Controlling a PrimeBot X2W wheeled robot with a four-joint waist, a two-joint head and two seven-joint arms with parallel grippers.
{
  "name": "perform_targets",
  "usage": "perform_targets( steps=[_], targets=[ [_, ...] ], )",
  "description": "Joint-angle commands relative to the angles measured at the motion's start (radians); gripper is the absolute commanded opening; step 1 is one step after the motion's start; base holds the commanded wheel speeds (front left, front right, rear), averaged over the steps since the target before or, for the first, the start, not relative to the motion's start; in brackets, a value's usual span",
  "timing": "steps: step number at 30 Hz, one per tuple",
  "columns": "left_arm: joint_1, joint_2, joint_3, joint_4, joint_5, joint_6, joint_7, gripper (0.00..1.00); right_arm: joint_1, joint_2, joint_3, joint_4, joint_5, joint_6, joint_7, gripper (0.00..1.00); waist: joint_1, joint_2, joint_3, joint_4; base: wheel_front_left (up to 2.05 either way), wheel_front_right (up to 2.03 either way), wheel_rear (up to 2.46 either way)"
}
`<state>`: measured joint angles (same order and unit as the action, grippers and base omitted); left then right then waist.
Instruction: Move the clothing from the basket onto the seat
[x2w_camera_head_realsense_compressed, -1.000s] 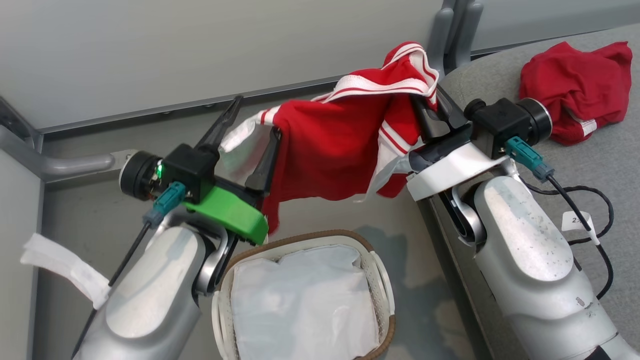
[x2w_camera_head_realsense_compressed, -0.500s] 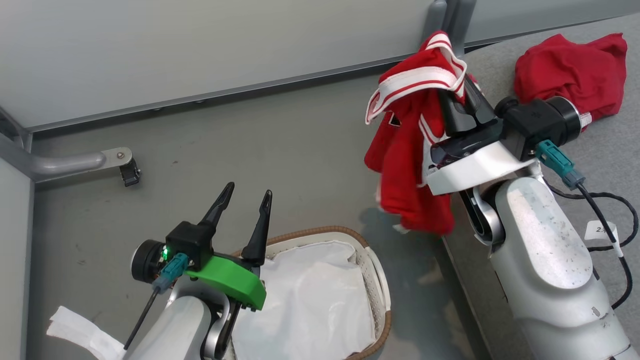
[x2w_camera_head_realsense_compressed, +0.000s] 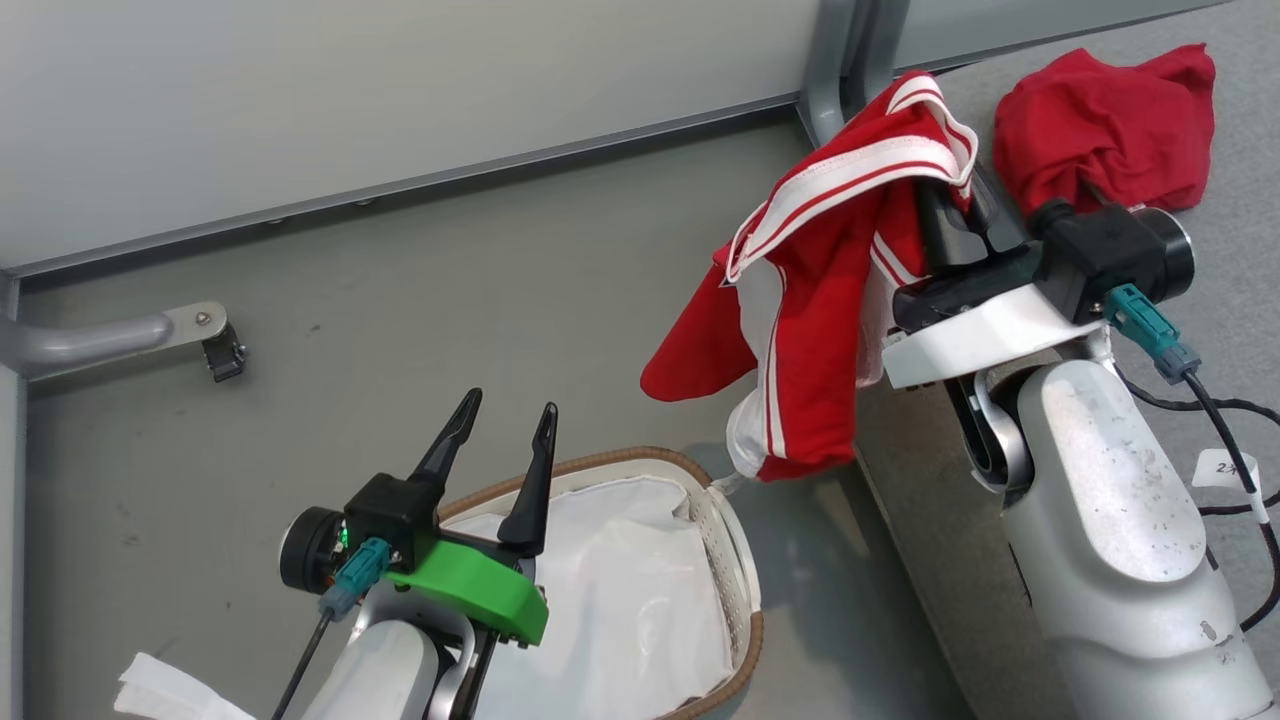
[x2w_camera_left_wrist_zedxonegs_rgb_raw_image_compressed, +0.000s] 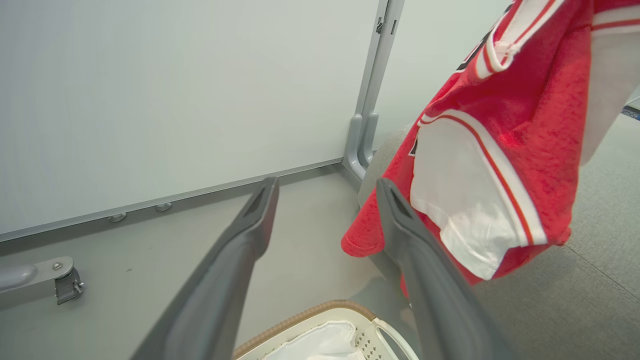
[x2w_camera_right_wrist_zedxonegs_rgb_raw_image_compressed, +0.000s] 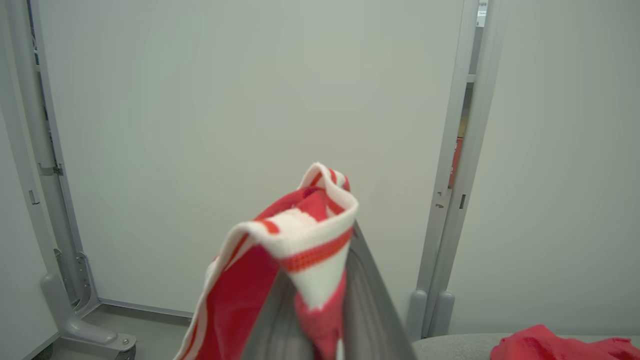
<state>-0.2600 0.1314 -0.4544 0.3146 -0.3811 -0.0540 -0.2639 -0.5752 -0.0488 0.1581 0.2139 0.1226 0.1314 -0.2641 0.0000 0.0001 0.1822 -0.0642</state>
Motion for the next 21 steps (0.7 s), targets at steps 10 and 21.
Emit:
perform_targets(
  steps=[10, 21],
  targets=[
    [-0.03, 0.002, 0.032, 0.002, 0.063, -0.031, -0.001, 1.0, -0.033, -0.003, -0.038, -0.052, 0.003, -0.001, 0.0, 0.0, 0.0, -0.0001, 0.1, -0.2, 0.0, 0.0, 0.0],
    [-0.074, 0.021, 0.01, 0.028, 0.098, -0.052, 0.0, 1.0, -0.016, -0.002, -0.087, -0.072, 0.029, -0.001, 0.0, 0.0, 0.0, -0.0001, 0.162, -0.386, 0.0, 0.0, 0.0]
  ],
)
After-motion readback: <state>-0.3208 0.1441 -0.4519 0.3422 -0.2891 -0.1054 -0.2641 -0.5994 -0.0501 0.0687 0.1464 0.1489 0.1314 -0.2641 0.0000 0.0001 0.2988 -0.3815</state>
